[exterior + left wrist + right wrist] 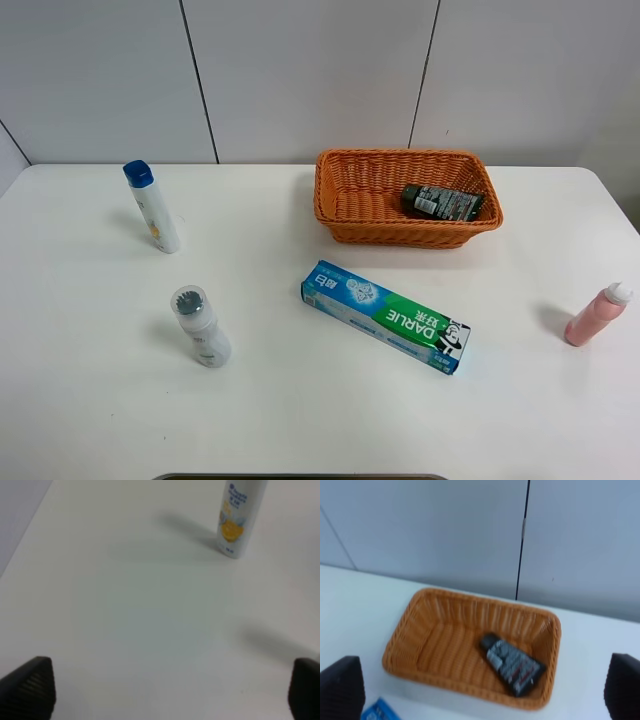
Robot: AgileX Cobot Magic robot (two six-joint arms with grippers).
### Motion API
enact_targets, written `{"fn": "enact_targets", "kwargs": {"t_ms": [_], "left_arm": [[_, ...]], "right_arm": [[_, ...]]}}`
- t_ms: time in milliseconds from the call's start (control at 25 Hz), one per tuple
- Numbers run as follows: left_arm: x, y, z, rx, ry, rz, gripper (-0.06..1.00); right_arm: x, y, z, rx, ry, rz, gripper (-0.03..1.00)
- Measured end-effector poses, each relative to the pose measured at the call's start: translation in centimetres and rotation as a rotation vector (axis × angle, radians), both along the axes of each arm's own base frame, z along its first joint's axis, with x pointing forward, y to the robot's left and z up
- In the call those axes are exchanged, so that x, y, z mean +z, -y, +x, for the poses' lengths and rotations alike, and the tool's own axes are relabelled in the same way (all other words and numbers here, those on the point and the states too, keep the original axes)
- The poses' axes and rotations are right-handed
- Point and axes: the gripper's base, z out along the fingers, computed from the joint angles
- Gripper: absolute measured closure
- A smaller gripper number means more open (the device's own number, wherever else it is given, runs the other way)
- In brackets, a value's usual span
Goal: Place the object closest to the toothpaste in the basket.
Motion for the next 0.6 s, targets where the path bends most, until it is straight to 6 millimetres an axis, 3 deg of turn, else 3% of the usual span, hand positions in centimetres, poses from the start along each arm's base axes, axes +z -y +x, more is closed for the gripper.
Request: {"fn": "enact_targets", "kwargs": {"t_ms": [600], "left_arm": [[0.0,0.0,0.0,0.000,0.000,0.000,0.00]], "right_arm": [[1.9,3.6,-10.9,-0.113,0.081,-0.043,-0.02]]}}
